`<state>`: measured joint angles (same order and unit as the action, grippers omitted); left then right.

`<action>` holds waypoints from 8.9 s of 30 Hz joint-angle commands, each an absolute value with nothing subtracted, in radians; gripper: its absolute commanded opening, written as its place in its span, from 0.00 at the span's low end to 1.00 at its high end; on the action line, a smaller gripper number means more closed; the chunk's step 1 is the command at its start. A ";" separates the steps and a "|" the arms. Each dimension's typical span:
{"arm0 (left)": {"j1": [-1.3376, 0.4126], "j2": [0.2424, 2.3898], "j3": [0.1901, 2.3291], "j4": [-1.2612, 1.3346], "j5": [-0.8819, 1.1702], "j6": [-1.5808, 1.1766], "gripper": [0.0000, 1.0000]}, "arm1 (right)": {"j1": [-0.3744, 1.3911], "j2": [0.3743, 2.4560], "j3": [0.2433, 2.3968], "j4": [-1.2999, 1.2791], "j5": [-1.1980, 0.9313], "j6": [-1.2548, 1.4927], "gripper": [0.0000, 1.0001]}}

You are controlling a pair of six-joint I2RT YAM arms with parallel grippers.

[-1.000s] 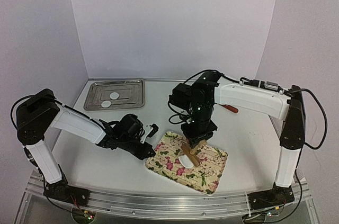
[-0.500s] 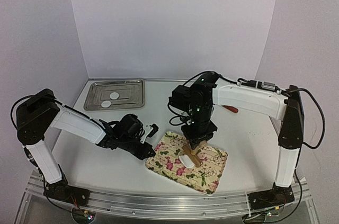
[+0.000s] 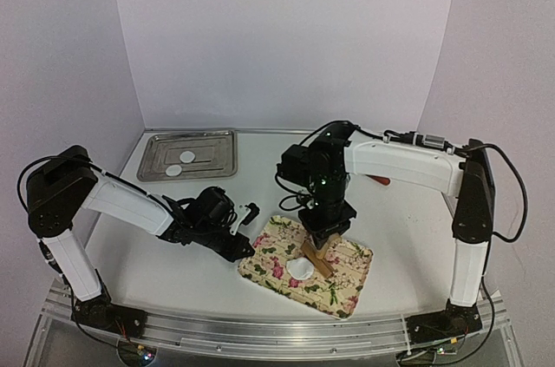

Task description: Roll out the dumpling wrappers from the dough

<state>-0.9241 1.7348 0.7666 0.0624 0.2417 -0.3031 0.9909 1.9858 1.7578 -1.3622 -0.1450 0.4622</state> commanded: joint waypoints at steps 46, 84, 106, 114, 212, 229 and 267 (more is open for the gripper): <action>-0.949 1.738 0.760 0.009 0.259 -0.239 0.00 | 1.028 1.971 1.773 -1.380 -0.217 0.406 0.00; -0.950 1.734 0.758 0.017 0.267 -0.239 0.00 | 0.966 2.159 1.659 -1.302 -0.206 0.385 0.00; -0.949 1.559 0.645 0.146 0.280 -0.283 0.13 | 0.998 1.752 1.603 -1.048 -0.138 0.421 0.00; -0.948 1.427 0.602 0.133 0.226 -0.342 0.45 | 0.898 1.644 1.570 -0.937 -0.162 0.312 0.00; -0.802 1.949 1.241 -0.444 0.225 -0.384 0.00 | 0.846 1.969 1.936 -1.387 -0.170 0.333 0.00; -0.802 1.989 1.309 -0.470 0.224 -0.365 0.00 | 0.893 2.074 1.948 -1.359 -0.042 0.260 0.00; -0.802 1.961 1.272 -0.441 0.244 -0.391 0.00 | 0.970 2.117 2.196 -1.588 -0.074 0.494 0.00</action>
